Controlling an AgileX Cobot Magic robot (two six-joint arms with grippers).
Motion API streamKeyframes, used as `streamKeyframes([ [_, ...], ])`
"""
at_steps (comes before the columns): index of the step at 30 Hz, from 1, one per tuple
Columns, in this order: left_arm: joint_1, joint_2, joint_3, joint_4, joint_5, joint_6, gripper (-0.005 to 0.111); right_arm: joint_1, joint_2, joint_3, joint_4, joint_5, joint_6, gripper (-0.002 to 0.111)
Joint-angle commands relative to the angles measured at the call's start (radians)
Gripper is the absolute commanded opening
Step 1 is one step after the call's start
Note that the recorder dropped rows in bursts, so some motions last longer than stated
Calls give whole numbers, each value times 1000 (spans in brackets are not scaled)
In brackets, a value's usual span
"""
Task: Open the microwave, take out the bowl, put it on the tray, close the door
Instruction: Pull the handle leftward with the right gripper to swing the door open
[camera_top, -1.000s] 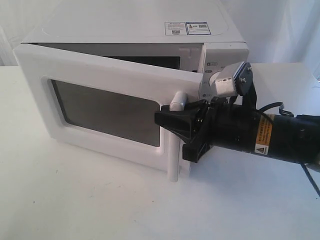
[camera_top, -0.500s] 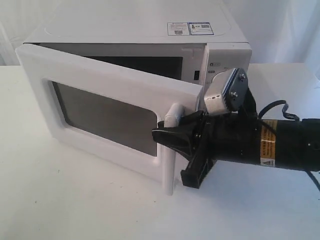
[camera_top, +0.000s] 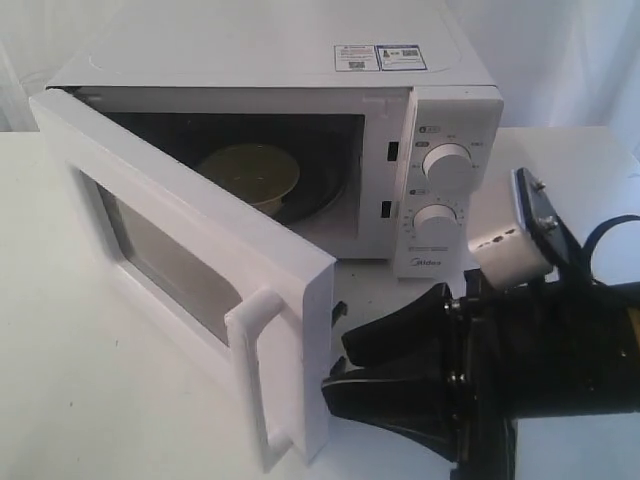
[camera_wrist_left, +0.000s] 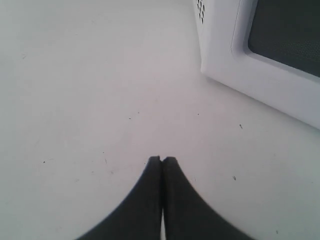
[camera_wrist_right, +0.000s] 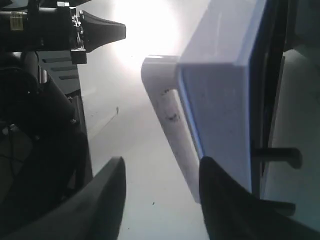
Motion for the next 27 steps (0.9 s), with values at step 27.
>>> streamKeyframes([
  [27, 3, -5, 5, 0, 3, 3, 0, 4, 71, 25, 447, 234, -370, 0],
])
